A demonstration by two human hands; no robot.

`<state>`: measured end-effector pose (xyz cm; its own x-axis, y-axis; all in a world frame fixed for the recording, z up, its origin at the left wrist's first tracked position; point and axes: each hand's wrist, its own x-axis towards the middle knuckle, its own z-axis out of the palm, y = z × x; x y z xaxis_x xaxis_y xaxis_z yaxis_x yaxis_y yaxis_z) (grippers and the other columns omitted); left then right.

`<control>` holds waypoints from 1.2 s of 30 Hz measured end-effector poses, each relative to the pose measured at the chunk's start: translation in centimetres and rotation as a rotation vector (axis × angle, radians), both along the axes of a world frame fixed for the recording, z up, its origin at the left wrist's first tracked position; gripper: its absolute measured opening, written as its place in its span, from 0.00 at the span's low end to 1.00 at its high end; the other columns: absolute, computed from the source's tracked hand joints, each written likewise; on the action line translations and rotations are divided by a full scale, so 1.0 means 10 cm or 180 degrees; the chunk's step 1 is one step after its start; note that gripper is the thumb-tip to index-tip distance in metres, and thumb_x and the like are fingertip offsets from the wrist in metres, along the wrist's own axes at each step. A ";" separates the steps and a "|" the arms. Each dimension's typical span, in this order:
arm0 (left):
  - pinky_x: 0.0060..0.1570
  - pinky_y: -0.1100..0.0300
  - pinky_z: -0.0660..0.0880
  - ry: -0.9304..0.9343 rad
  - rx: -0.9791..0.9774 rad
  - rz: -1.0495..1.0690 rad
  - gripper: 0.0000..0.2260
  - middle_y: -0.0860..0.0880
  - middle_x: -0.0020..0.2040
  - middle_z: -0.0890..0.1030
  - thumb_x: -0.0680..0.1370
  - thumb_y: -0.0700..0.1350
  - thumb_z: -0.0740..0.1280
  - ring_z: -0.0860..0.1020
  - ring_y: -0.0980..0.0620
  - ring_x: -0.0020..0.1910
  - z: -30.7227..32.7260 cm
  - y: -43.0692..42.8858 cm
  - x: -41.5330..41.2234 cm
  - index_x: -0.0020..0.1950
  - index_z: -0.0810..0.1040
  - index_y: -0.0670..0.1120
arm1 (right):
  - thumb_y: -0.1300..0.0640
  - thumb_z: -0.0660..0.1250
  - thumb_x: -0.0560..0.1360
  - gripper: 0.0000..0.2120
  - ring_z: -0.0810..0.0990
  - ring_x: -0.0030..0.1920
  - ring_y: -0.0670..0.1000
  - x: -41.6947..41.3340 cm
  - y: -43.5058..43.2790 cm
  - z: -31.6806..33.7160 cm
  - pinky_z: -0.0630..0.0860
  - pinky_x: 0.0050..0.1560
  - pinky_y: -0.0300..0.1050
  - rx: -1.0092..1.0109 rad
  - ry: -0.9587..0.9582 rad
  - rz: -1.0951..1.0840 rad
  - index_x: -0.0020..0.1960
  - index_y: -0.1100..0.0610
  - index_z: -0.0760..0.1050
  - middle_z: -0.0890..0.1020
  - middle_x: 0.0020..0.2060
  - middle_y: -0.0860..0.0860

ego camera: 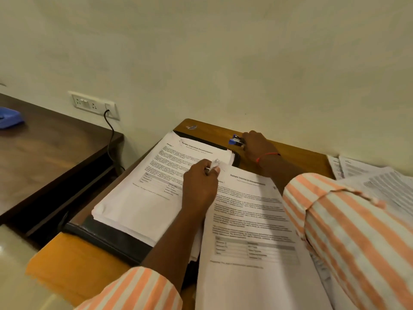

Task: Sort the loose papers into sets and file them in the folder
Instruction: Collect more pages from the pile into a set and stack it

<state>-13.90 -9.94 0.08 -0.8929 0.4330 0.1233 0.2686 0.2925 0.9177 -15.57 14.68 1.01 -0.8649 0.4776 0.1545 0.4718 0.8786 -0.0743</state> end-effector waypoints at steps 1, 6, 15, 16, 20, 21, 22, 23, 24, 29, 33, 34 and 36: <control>0.37 0.66 0.70 0.0014 -0.0070 0.0010 0.06 0.52 0.42 0.81 0.83 0.47 0.66 0.80 0.54 0.42 -0.02 0.01 -0.01 0.48 0.78 0.48 | 0.57 0.62 0.81 0.14 0.75 0.60 0.60 -0.15 0.02 -0.03 0.76 0.58 0.55 0.0012 -0.0052 0.0011 0.66 0.57 0.73 0.76 0.59 0.58; 0.39 0.64 0.74 0.0051 -0.0221 0.0047 0.08 0.52 0.41 0.80 0.83 0.49 0.65 0.80 0.55 0.40 -0.06 0.02 -0.04 0.46 0.77 0.48 | 0.57 0.63 0.80 0.13 0.78 0.58 0.61 -0.71 0.05 -0.16 0.77 0.57 0.53 0.0007 -0.0089 0.0156 0.64 0.58 0.75 0.79 0.58 0.59; 0.37 0.65 0.76 -0.0072 -0.0198 0.0002 0.09 0.55 0.41 0.82 0.83 0.51 0.64 0.82 0.56 0.39 -0.06 0.03 -0.04 0.44 0.75 0.53 | 0.61 0.57 0.82 0.14 0.76 0.60 0.62 -1.27 0.14 -0.25 0.75 0.60 0.55 0.0032 -0.0003 0.0116 0.66 0.61 0.73 0.77 0.60 0.61; 0.36 0.66 0.75 -0.0075 -0.0209 -0.0002 0.09 0.55 0.41 0.82 0.83 0.51 0.64 0.82 0.56 0.39 -0.07 0.04 -0.04 0.44 0.75 0.54 | 0.61 0.57 0.82 0.15 0.76 0.60 0.63 -1.28 0.14 -0.25 0.75 0.60 0.56 0.0030 -0.0002 0.0099 0.66 0.61 0.72 0.77 0.60 0.62; 0.35 0.67 0.72 -0.0071 -0.0212 0.0021 0.09 0.56 0.40 0.81 0.83 0.51 0.64 0.81 0.57 0.38 -0.07 0.03 -0.07 0.43 0.75 0.53 | 0.63 0.61 0.80 0.18 0.75 0.62 0.62 -1.22 0.13 -0.23 0.74 0.61 0.55 -0.0224 -0.0083 0.0177 0.70 0.60 0.70 0.76 0.63 0.62; 0.36 0.66 0.73 -0.0083 -0.0191 0.0027 0.08 0.55 0.41 0.81 0.83 0.50 0.64 0.81 0.56 0.39 -0.08 0.03 -0.09 0.44 0.75 0.52 | 0.62 0.62 0.79 0.20 0.74 0.63 0.62 -1.16 0.14 -0.21 0.73 0.63 0.55 -0.0304 -0.0014 0.0146 0.71 0.60 0.68 0.74 0.64 0.61; 0.37 0.65 0.74 -0.0087 -0.0144 0.0025 0.08 0.55 0.41 0.81 0.83 0.50 0.64 0.81 0.55 0.39 -0.06 0.03 -0.08 0.45 0.76 0.52 | 0.61 0.63 0.80 0.21 0.73 0.65 0.62 -1.03 0.16 -0.15 0.72 0.65 0.55 -0.0366 0.0065 0.0090 0.72 0.60 0.68 0.73 0.65 0.61; 0.37 0.65 0.74 -0.0055 -0.0101 0.0035 0.07 0.54 0.41 0.81 0.83 0.49 0.65 0.81 0.55 0.39 -0.05 0.03 -0.08 0.45 0.76 0.51 | 0.59 0.63 0.80 0.21 0.72 0.66 0.62 -0.91 0.17 -0.11 0.71 0.66 0.55 -0.0457 0.0156 0.0052 0.72 0.60 0.67 0.73 0.66 0.61; 0.36 0.67 0.72 -0.0011 -0.0025 0.0058 0.07 0.54 0.40 0.81 0.83 0.49 0.65 0.80 0.55 0.39 -0.04 0.03 -0.06 0.45 0.76 0.51 | 0.57 0.63 0.81 0.20 0.72 0.66 0.62 -0.76 0.17 -0.04 0.70 0.66 0.54 -0.0545 0.0241 0.0052 0.72 0.59 0.68 0.73 0.66 0.61; 0.37 0.68 0.69 0.0194 0.0269 -0.0003 0.06 0.53 0.45 0.82 0.83 0.48 0.65 0.79 0.57 0.41 0.10 0.00 0.04 0.54 0.79 0.48 | 0.45 0.60 0.83 0.15 0.78 0.49 0.57 0.42 -0.03 0.29 0.70 0.49 0.49 -0.1120 0.0486 0.0378 0.53 0.56 0.77 0.82 0.48 0.54; 0.36 0.64 0.68 0.0318 0.0478 -0.0156 0.05 0.55 0.39 0.80 0.82 0.47 0.66 0.76 0.58 0.37 0.20 -0.07 0.11 0.47 0.78 0.50 | 0.36 0.60 0.78 0.24 0.74 0.36 0.51 1.34 -0.31 0.43 0.69 0.40 0.46 -0.1948 0.0734 0.0368 0.41 0.56 0.72 0.76 0.35 0.52; 0.36 0.62 0.69 0.0305 0.0529 -0.0170 0.06 0.54 0.38 0.80 0.82 0.47 0.66 0.76 0.57 0.37 0.25 -0.08 0.13 0.46 0.78 0.49 | 0.34 0.60 0.77 0.23 0.76 0.37 0.51 1.55 -0.37 0.47 0.71 0.40 0.45 -0.2217 0.0983 0.0239 0.42 0.55 0.73 0.76 0.35 0.51; 0.37 0.61 0.71 0.0083 0.0649 -0.0105 0.07 0.51 0.40 0.81 0.82 0.48 0.66 0.78 0.55 0.38 0.32 -0.11 0.12 0.47 0.79 0.47 | 0.37 0.62 0.78 0.21 0.82 0.44 0.55 1.83 -0.44 0.45 0.79 0.46 0.48 -0.3217 0.1452 -0.0065 0.49 0.55 0.78 0.84 0.40 0.51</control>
